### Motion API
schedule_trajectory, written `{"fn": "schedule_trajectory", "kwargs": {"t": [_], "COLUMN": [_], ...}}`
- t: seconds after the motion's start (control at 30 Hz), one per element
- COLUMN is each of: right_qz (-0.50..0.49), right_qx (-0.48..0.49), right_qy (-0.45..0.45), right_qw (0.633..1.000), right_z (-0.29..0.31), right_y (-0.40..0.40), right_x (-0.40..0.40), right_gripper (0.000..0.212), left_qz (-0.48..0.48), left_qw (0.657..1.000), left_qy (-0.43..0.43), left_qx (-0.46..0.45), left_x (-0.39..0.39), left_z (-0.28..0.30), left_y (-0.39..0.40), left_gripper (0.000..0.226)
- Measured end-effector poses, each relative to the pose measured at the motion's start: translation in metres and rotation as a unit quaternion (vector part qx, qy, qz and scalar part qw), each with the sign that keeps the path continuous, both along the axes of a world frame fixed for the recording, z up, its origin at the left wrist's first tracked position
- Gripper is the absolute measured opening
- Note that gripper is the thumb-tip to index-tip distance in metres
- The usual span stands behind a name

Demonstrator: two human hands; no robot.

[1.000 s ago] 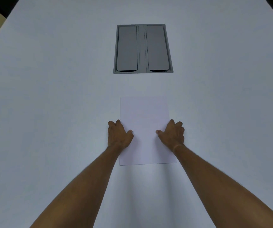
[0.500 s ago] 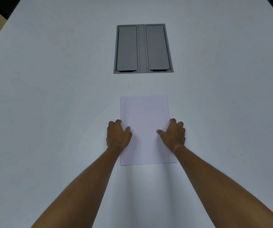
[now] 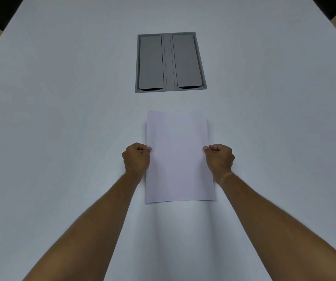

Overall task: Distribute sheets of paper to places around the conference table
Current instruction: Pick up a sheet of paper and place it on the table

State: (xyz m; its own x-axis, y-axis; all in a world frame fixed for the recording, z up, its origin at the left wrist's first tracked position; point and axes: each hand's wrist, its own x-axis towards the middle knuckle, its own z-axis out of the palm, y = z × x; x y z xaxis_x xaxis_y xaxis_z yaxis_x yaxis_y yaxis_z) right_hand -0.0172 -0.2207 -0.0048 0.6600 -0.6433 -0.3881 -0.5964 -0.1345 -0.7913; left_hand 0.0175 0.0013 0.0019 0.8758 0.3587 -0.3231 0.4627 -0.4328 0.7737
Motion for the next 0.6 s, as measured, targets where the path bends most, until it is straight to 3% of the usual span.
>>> {"fn": "schedule_trajectory", "kwargs": {"t": [0.23,0.6], "right_qz": [-0.063,-0.148], "right_qx": [0.068,0.069], "right_qy": [-0.078,-0.176], "right_qw": [0.993,0.971], "right_z": [0.029,0.092], "right_y": [-0.017,-0.056], "right_x": [-0.012,-0.070], "right_gripper": [0.008,0.010], "left_qz": [-0.017,-0.116], "left_qw": [0.998,0.983], "left_qy": [-0.034,-0.099], "left_qx": [-0.053,-0.101], "left_x": [0.003,-0.010], "left_z": [0.035,0.095], "left_y": [-0.008,-0.054], "left_gripper": [0.009,0.010]}}
